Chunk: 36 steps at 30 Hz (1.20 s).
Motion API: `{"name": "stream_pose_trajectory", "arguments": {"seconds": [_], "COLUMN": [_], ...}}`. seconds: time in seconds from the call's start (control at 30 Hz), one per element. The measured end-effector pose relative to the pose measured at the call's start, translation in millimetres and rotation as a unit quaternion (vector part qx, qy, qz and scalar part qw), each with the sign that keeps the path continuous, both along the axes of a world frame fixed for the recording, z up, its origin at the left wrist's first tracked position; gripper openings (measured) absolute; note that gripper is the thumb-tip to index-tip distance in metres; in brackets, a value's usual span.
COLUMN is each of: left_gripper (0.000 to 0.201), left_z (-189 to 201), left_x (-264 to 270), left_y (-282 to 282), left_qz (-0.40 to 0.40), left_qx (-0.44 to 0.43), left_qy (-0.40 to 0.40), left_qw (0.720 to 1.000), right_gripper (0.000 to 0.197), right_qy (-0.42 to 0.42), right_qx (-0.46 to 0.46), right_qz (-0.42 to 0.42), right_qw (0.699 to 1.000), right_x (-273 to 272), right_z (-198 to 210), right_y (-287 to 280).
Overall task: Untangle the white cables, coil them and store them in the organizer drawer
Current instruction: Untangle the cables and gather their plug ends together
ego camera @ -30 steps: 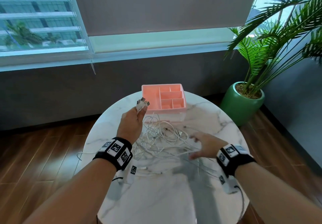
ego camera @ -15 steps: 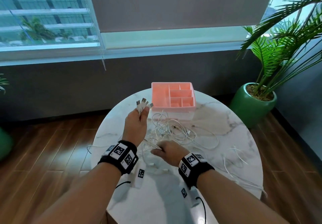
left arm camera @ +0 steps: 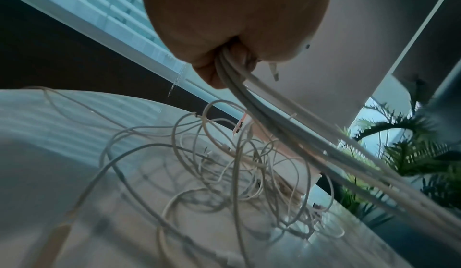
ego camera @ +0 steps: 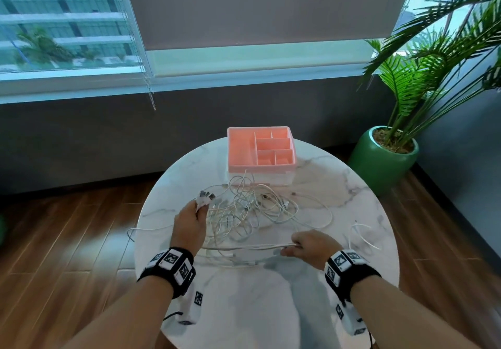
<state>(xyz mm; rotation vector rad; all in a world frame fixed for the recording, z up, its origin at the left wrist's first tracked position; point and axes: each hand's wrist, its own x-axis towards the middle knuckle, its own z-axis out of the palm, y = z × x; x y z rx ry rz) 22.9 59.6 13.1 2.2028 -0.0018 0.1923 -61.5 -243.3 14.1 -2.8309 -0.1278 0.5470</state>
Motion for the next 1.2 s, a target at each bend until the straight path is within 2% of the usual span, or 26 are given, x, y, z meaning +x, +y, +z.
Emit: {"name": "stream_pose_trajectory", "arguments": {"seconds": [0.07,0.1,0.2,0.3,0.37,0.47,0.53,0.63,0.73,0.87,0.93,1.03,1.1,1.2], "left_gripper": [0.037,0.043,0.046,0.043,0.041,0.042,0.043,0.044,0.049,0.048,0.048,0.047,0.048,0.045], "left_z": [1,1,2,5,1,-6,-9,-8,-8,-3,1,5,10,15], "left_x": [6,10,16,11,10,11,8,1,-3,-6,-4,0,1,0], "left_y": [2,5,7,-2,-1,5,9,11,11,6,9,17,21,21], "left_qz": [0.031,0.048,0.057,0.032,0.046,0.075,0.076,0.07,0.054,0.073,0.094,0.135,0.151,0.16], "left_qx": [-0.055,-0.084,-0.141,-0.123,-0.122,-0.148,-0.142,-0.117,-0.085,-0.115,-0.13,-0.163,-0.171,-0.176], "left_qy": [0.027,0.043,0.085,0.096,0.11,0.144,0.157,0.167,0.168,0.167,0.164,0.149,0.14,0.119], "left_qw": [0.998,0.994,0.985,0.987,0.985,0.976,0.974,0.977,0.981,0.976,0.973,0.966,0.964,0.964], "right_gripper": [0.08,0.081,0.053,0.037,0.039,0.054,0.052,0.046,0.052,0.051,0.049,0.029,0.032,0.038], "right_qy": [-0.01,-0.01,0.003,0.024,0.054,0.059,0.059,0.048,-0.007,-0.086,-0.076,0.003,0.023,-0.001], "right_qx": [0.027,0.026,0.003,0.008,0.017,0.019,-0.002,-0.004,0.025,0.05,0.029,0.05,0.03,-0.061], "right_qz": [-0.017,-0.025,-0.042,-0.05,-0.065,-0.115,-0.114,-0.137,-0.185,-0.232,-0.225,-0.181,-0.186,-0.216], "right_qw": [0.999,0.999,0.999,0.998,0.996,0.991,0.992,0.989,0.982,0.968,0.971,0.982,0.982,0.975], "right_x": [-3,-6,-19,-29,-31,-38,-41,-43,-41,-42,-46,-60,-71,-80], "right_z": [-3,-5,-11,-17,-18,-17,-15,-8,5,16,11,-5,-10,0], "right_y": [-12,-19,-37,-49,-61,-83,-96,-119,-137,-149,-152,-149,-150,-157]}}
